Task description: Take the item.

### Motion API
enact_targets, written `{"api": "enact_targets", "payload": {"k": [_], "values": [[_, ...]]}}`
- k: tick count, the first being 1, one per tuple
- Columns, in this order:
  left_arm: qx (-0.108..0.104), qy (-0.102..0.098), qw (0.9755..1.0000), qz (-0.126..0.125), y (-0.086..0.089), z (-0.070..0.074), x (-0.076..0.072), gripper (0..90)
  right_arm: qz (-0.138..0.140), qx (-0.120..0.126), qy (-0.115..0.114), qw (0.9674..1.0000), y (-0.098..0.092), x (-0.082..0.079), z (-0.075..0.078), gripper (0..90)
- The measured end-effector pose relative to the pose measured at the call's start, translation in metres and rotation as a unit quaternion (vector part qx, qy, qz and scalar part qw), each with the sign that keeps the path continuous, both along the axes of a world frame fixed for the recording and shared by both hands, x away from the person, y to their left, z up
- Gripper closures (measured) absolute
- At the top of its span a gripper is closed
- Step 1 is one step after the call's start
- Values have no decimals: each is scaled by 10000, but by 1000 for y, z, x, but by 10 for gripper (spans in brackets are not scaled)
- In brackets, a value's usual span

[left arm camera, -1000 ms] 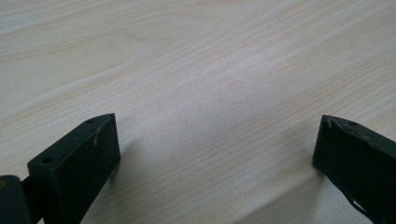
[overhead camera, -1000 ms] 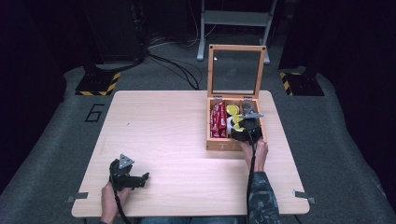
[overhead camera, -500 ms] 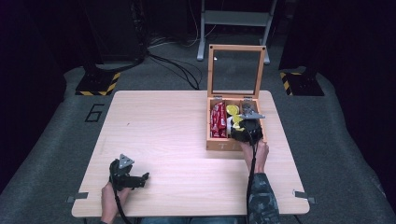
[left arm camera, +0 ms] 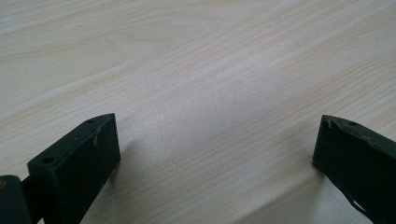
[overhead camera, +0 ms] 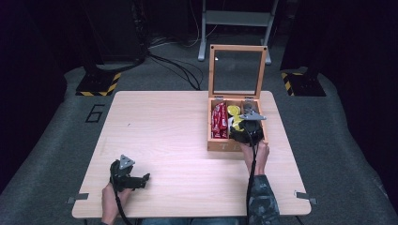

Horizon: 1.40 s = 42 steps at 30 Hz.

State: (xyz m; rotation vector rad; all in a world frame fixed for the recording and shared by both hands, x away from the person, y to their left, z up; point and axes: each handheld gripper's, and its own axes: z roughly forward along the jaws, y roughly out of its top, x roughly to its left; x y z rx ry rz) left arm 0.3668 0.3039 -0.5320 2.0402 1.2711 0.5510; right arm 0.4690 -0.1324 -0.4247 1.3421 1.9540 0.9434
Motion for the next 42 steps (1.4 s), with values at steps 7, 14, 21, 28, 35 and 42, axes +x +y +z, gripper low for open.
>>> {"api": "enact_targets", "payload": {"k": [7, 14, 21, 28, 35, 42], "values": [[0, 0, 10000, -1, 0, 0, 0, 3, 83, 11, -121, 9999, 7, -5, 7, 368], [1, 0, 10000, -1, 0, 0, 0, 3, 265, 119, -290, 9992, 17, -13, 20, 368], [0, 1, 10000, -5, 0, 0, 0, 3, 417, 165, -391, 9982, 29, -19, 27, 368], [0, 15, 10000, -11, 0, 0, 0, 3, 542, 215, -446, 9973, 38, -21, 27, 368], [2, 1, 10000, -2, 0, 0, 0, 3, 697, 272, -427, 9963, 51, -22, 24, 368], [-7, 3, 10000, -6, 0, 0, 0, 3, 797, 354, -390, 9954, 64, -23, 20, 368]]}}
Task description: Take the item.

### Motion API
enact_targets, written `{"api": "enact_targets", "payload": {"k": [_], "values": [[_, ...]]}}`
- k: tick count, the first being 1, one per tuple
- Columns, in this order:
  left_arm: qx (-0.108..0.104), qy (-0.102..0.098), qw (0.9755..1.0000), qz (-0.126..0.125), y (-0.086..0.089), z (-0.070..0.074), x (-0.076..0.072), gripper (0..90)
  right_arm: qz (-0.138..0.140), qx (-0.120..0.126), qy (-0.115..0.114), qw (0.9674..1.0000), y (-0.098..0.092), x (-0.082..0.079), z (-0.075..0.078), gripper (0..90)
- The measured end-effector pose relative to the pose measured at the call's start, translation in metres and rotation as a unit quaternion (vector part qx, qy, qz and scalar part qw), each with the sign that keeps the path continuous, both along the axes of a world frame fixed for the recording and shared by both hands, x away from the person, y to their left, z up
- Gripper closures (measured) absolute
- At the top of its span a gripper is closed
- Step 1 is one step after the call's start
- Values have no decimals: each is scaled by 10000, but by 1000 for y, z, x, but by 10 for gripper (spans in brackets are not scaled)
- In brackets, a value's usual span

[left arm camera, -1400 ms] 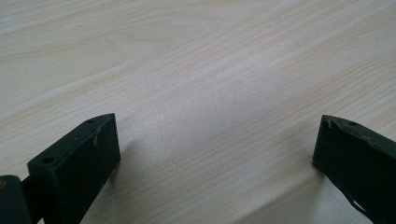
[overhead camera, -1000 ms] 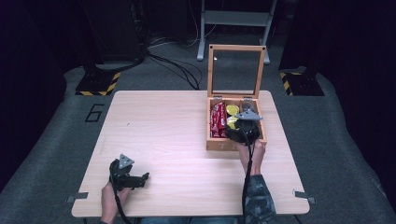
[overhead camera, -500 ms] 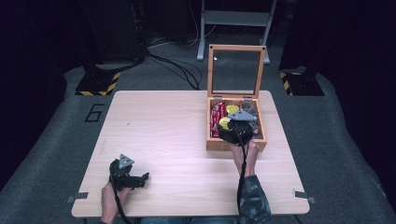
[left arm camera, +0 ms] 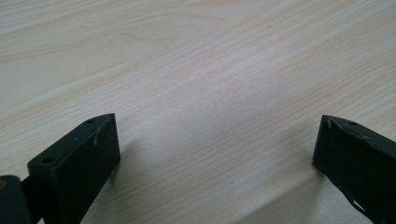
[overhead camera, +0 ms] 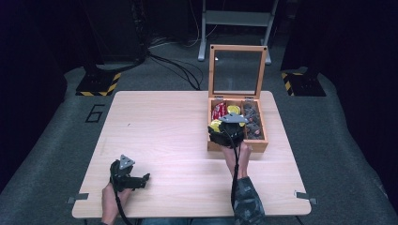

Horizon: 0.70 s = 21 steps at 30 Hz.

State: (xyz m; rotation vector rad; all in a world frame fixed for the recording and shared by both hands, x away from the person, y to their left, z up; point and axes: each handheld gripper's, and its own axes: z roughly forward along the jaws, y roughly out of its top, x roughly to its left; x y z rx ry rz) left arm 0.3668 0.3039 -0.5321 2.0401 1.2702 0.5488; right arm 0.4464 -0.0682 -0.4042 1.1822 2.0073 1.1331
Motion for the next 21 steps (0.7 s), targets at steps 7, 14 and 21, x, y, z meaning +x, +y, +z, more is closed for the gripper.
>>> {"api": "enact_targets", "payload": {"k": [7, 14, 21], "values": [[1, 1, 10000, -1, 0, 0, 0, 3, 135, -83, 61, 9999, 12, 1, -4, 368], [6, -2, 10000, 6, 0, 0, 0, 3, 239, -96, 129, 9996, 23, 3, -10, 368], [8, -3, 10000, 4, 0, 0, 0, 3, 323, -76, 173, 9993, 31, 3, -15, 368]]}}
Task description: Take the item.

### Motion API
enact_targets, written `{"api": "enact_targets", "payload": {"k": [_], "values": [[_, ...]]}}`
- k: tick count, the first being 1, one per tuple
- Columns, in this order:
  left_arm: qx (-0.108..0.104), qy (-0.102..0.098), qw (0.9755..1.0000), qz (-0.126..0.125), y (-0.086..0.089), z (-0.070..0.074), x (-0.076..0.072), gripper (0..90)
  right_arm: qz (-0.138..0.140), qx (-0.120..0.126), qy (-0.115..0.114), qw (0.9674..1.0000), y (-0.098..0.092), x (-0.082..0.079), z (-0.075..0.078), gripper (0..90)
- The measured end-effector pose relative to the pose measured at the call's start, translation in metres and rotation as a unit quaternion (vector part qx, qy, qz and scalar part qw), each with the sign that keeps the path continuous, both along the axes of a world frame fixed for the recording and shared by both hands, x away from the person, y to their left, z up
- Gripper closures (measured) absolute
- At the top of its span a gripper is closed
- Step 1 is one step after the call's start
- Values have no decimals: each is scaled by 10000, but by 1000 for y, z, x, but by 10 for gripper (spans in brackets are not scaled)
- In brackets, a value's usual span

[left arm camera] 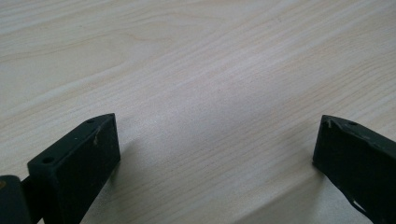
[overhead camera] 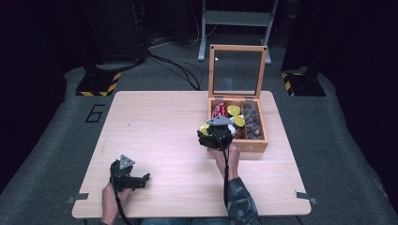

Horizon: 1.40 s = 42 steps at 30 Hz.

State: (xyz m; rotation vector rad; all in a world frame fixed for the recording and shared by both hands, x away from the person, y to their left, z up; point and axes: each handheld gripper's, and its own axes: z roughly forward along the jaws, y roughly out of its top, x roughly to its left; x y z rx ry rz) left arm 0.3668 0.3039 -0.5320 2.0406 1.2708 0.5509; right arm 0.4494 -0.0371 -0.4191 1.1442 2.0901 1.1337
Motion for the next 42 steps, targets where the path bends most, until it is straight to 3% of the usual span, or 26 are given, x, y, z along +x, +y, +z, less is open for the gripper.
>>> {"api": "enact_targets", "payload": {"k": [11, 26, 42], "values": [[-1, 2, 10000, -3, 0, 0, 0, 3, 155, -26, 18, 9999, 15, -1, -10, 368], [9, 28, 10000, -16, 0, 0, 0, 3, 355, -196, 162, 9990, 38, 2, -35, 367], [9, 28, 10000, -17, 0, 0, 0, 3, 462, -248, 566, 9970, 62, 5, -65, 367]]}}
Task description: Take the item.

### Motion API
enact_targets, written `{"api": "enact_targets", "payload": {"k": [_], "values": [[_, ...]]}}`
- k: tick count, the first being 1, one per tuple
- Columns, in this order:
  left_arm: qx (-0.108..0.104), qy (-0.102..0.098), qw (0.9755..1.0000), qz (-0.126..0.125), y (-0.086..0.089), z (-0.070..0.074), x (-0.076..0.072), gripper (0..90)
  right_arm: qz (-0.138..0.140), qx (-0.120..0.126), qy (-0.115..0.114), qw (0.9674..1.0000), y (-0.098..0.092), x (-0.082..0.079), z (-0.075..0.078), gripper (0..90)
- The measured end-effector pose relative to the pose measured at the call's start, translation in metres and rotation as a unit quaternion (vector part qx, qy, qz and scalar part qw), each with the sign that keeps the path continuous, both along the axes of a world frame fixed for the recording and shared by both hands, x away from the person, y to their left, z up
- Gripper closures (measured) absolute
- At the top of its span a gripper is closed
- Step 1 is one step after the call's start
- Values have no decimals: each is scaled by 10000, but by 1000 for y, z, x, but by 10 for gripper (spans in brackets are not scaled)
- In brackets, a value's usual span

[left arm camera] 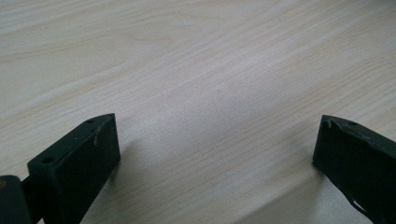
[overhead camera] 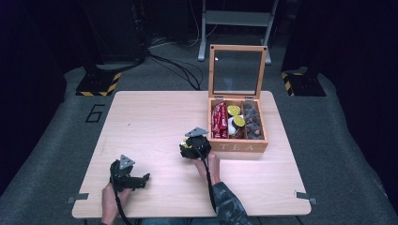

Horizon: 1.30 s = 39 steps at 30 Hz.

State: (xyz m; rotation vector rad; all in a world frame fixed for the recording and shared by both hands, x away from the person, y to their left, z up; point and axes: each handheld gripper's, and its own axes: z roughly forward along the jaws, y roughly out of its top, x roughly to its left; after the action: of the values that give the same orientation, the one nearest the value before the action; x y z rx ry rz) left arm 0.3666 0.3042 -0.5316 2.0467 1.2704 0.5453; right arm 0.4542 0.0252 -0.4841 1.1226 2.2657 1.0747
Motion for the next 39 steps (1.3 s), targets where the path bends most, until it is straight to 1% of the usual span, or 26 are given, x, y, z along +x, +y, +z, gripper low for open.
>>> {"api": "enact_targets", "payload": {"k": [2, 3, 5, 7, 8, 9, 10, 11, 12, 13, 15, 19, 22, 23, 24, 25, 26, 27, 28, 31, 32, 33, 34, 36, 37, 39], "values": [[-1, -1, 10000, 1, 0, 0, 0, 3, 86, -53, -12, 9999, 2, 1, -4, 366], [0, 0, 10000, 1, 0, 0, 0, 3, 50, -47, 63, 10000, 3, 1, -6, 366], [0, 0, 10000, 0, 0, 0, 0, 3, 66, -82, 123, 9999, 6, 1, -10, 366], [0, 0, 10000, 0, 0, 0, 0, 3, 109, -100, 157, 9998, 7, 2, -13, 366], [0, 0, 10000, 1, 0, 0, 0, 3, 136, -146, 136, 9997, 8, 3, -15, 366], [-1, 1, 10000, -1, 0, 0, 0, 3, 93, -130, 191, 9997, 9, 2, -16, 366], [-3, 1, 10000, -2, 0, 0, 0, 3, 133, -174, 186, 9996, 10, 3, -17, 366], [-1, -20, 10000, 15, 0, 0, 0, 3, 105, -167, 215, 9996, 11, 3, -18, 365], [-5, -11, 10000, 7, 0, 0, 0, 3, 156, -219, 193, 9994, 10, 4, -19, 365], [-1, 4, 10000, -4, 0, 0, 0, 3, 96, -185, 275, 9994, 11, 3, -20, 365], [1, -18, 10000, 14, 0, 0, 0, 3, 101, -177, 235, 9995, 11, 4, -21, 364], [-3, -8, 10000, 5, 0, 0, 0, 3, 89, -169, 248, 9995, 12, 5, -22, 359], [-1, 3, 10000, -3, 0, 0, 0, 3, 124, -211, 239, 9994, 12, 4, -21, 302], [-1, 1, 10000, -1, 0, 0, 0, 3, 96, -253, 261, 9993, 13, 3, -20, 281], [-1, -22, 10000, 16, 0, 0, 0, 3, 103, -224, 312, 9992, 13, 2, -19, 260], [0, -20, 10000, 17, 0, 0, 0, 3, 148, -229, 247, 9993, 13, 2, -19, 243], [22, -24, 10000, 3, 0, 0, 0, 3, 180, -258, 210, 9993, 12, 2, -18, 205], [30, -28, 10000, -7, 0, 0, 0, 3, 163, -263, 189, 9993, 13, -2, -13, 165], [30, -27, 10000, -7, 0, 0, 0, 3, 163, -263, 189, 9993, 13, -2, -13, 165], [25, -28, 10000, -3, 0, 0, 0, 3, 300, -285, 28, 9991, 12, -6, -6, 139], [24, -27, 10000, -2, 0, 0, 0, 3, 297, -263, 51, 9992, 12, -9, -3, 138], [23, -12, 10000, -13, 0, 0, 0, 3, 365, -283, -34, 9989, 12, -10, 1, 134], [17, -33, 10000, -4, 0, 0, 0, 3, 389, -277, -23, 9989, 11, -12, 4, 126], [32, -26, 10000, -29, 0, 0, 1, 3, 425, -220, -80, 9988, 9, -16, 9, 114], [32, -16, 10000, -33, 0, 0, 1, 3, 500, -211, -149, 9984, 7, -18, 12, 113], [25, -14, 10000, -38, 0, 0, 1, 3, 477, -203, -169, 9985, 4, -22, 16, 111]]}}
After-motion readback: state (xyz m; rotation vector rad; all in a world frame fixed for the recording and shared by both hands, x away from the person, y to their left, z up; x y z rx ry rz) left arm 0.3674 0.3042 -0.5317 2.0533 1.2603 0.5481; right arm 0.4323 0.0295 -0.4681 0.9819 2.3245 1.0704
